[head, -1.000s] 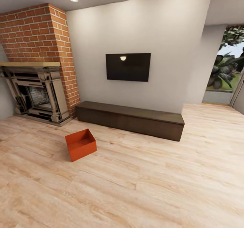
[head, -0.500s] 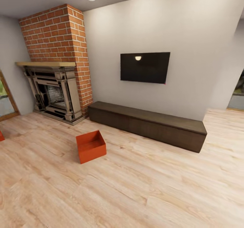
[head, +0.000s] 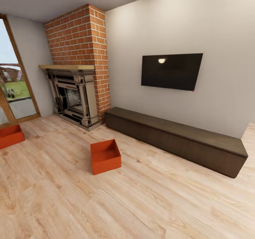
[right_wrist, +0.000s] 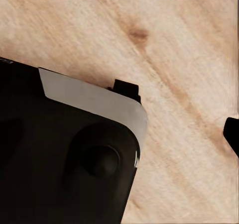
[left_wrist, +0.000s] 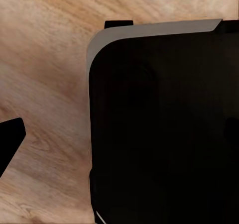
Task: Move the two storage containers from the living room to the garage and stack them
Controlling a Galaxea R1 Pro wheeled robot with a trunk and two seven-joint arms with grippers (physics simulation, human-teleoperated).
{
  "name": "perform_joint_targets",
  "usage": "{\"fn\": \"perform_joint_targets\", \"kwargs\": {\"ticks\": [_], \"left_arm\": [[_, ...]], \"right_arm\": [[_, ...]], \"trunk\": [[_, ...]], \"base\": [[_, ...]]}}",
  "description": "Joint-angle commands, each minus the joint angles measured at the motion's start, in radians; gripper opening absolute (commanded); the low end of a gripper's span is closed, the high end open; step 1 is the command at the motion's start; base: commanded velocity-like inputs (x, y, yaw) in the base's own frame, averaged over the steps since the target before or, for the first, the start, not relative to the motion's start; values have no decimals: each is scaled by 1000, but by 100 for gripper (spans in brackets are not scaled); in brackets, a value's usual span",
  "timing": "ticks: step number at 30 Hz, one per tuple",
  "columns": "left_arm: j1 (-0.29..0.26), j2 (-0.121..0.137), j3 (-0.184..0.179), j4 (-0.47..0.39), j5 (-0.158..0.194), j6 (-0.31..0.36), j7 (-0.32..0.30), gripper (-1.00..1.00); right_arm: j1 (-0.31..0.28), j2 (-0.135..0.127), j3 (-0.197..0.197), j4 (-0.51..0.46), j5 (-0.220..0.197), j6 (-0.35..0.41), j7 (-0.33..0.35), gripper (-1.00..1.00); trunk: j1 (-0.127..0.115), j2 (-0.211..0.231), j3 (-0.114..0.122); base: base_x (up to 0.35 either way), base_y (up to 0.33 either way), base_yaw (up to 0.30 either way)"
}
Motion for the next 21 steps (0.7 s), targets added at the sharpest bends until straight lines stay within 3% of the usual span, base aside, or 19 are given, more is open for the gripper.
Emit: {"fn": "perform_joint_targets", "kwargs": {"ticks": [1, 13, 21], "left_arm": [[0, 0, -1, -1, 0, -2, 0, 100], [1, 0, -1, -1, 0, -2, 0, 100], [1, 0, -1, -1, 0, -2, 0, 100]], "right_arm": [[-1, 1, 7, 3, -11, -6, 6, 100], [-1, 1, 7, 3, -11, -6, 6, 100], [-1, 0, 7, 3, -9, -6, 6, 100]], "trunk": [[1, 0, -1], [1, 0, -1], [1, 0, -1]], "base": [[322, -85, 270], [322, -85, 266], [323, -85, 55]]}}
